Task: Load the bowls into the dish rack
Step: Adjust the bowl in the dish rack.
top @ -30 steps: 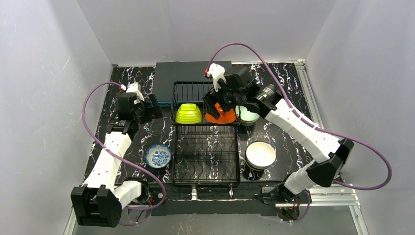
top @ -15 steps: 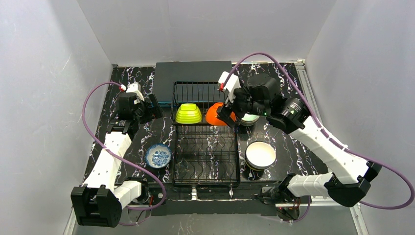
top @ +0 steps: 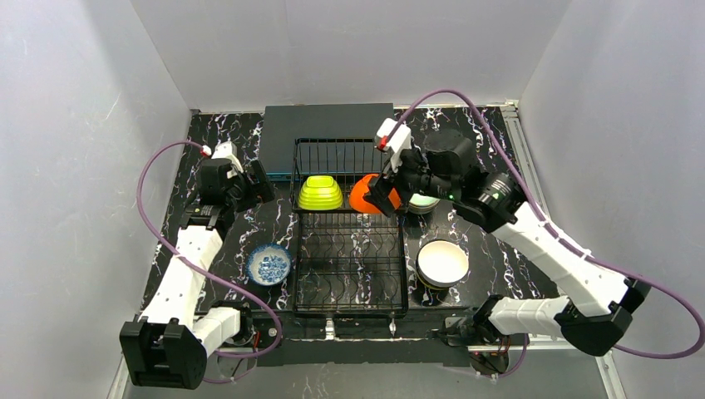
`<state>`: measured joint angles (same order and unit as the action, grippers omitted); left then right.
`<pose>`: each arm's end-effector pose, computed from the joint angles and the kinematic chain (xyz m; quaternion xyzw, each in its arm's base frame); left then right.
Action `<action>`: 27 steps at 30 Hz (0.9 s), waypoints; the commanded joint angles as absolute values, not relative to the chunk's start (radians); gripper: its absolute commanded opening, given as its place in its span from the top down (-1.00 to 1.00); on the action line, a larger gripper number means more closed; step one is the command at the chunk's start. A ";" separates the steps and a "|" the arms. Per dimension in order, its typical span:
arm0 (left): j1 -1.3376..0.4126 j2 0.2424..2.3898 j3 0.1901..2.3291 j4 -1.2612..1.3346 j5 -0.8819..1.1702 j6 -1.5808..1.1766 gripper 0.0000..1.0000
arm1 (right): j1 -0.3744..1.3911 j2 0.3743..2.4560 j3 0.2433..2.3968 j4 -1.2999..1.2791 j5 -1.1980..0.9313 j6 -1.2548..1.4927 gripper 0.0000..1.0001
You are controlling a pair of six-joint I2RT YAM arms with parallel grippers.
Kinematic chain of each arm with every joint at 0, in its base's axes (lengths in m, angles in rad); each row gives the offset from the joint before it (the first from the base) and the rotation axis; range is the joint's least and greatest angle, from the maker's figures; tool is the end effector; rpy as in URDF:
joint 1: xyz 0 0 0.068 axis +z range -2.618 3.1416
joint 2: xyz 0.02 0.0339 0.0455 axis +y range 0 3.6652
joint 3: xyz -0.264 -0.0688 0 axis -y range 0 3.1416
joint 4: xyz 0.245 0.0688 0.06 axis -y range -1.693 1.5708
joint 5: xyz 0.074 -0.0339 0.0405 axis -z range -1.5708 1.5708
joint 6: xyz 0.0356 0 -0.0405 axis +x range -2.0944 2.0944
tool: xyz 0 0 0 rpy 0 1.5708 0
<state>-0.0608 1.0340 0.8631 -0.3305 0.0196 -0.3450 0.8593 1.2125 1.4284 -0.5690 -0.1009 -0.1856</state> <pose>0.2323 -0.0148 0.3052 -0.1169 0.8524 -0.1109 0.4974 0.1648 0.1966 0.4340 -0.4338 0.6956 0.2278 0.5254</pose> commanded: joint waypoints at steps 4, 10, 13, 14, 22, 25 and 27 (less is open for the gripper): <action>-0.056 0.912 0.832 -0.531 -0.022 -0.521 -0.96 | 0.861 1.062 1.333 -0.360 -0.113 -0.056 -0.97; -0.056 0.829 0.789 -0.761 -0.015 -0.784 -0.96 | 0.861 1.013 1.275 -0.331 -0.125 0.016 -0.97; -0.056 0.818 0.753 -0.882 -0.002 -0.919 -0.96 | 0.861 0.999 1.258 -0.337 -0.131 0.064 -0.97; -0.056 0.816 0.743 -0.923 -0.006 -0.959 -0.96 | 0.861 0.996 1.255 -0.343 -0.133 0.072 -0.97; -0.056 0.814 0.683 -1.178 -0.130 -1.185 -0.91 | 0.860 0.974 1.262 -0.367 -0.145 0.120 -0.97; -0.056 0.818 0.665 -1.199 -0.133 -1.205 -0.90 | 0.861 0.964 1.264 -0.362 -0.153 0.128 -0.97; -0.056 0.815 0.644 -1.196 -0.130 -1.217 -0.86 | 0.861 0.956 1.261 -0.359 -0.160 0.136 -0.97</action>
<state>-0.0608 0.8211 0.6811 -1.0954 -0.0879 -1.1366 0.8593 0.9890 1.2495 -0.3946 -0.1387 0.1059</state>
